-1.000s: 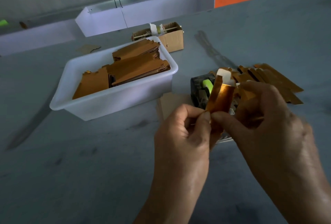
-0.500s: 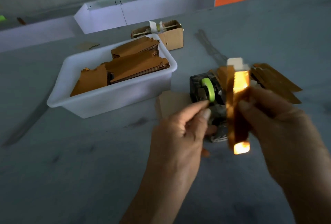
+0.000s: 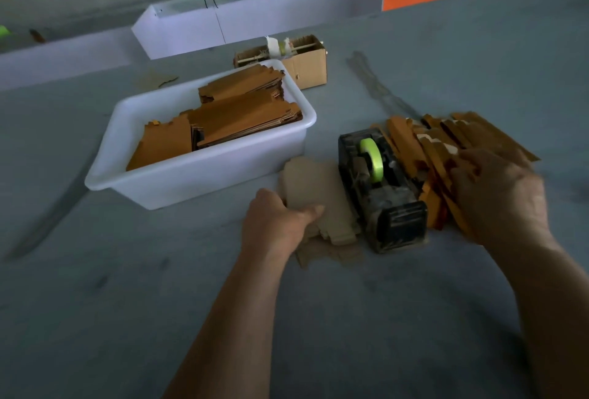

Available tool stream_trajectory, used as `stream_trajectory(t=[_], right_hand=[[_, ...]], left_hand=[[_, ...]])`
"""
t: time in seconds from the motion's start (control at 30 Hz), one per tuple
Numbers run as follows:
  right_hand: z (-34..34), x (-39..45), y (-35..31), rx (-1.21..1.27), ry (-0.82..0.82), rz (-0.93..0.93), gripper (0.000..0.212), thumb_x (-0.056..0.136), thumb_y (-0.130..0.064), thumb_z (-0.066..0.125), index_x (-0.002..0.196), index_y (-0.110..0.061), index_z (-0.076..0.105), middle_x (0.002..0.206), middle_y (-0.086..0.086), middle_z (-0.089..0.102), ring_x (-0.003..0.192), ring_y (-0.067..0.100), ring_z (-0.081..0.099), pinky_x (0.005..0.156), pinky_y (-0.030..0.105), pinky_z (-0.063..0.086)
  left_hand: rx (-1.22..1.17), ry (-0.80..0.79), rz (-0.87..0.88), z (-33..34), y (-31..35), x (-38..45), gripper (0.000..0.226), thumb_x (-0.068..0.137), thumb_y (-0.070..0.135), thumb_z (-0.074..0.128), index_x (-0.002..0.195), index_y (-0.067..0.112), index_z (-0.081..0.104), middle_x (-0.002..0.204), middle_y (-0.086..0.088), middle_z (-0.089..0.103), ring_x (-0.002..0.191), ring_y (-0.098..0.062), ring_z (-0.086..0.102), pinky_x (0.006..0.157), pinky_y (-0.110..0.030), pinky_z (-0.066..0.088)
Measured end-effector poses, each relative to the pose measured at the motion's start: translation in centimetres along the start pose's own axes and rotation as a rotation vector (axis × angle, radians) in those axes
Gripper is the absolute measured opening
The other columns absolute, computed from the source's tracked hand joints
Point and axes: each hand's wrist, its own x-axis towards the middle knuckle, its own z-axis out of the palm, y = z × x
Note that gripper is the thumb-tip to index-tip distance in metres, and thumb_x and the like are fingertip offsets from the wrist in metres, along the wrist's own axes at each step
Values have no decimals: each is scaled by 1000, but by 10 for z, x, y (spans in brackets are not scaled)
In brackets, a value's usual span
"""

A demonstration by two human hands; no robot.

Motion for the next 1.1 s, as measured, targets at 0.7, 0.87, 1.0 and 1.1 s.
stream_trajectory(t=[0.7,0.87,1.0,1.1], right_hand=[[-19,-53,-12,300,148,-196,18,91,-17,60,107,-15,69,117,7,63,102,25,59,78,26,40],[-25,-62,-17,331,159,-219,19,91,-17,60,108,-15,68,118,4,61,101,15,57,76,15,39],[-30,-78,-24,536,114,-196,17,88,-26,57,102,-29,68,96,-19,62,76,-17,54,62,-3,39],[-35,-95,-38,834,-136,-99,32,77,-51,51,98,-34,68,86,-11,71,79,-5,65,65,11,52]], left_hand=[[-173,86,29,-21,-9,8,15,82,20,74,77,13,62,82,-7,68,70,-19,60,66,-32,50],[-183,98,150,-36,-1,-9,14,85,23,70,78,12,66,81,-9,71,79,-28,66,64,-29,47],[-449,-58,191,-56,5,-35,5,84,16,68,79,17,68,83,-5,73,86,-28,68,82,-44,53],[-594,-246,254,-67,6,-57,8,69,23,72,77,21,73,85,-4,75,81,-20,71,73,-35,56]])
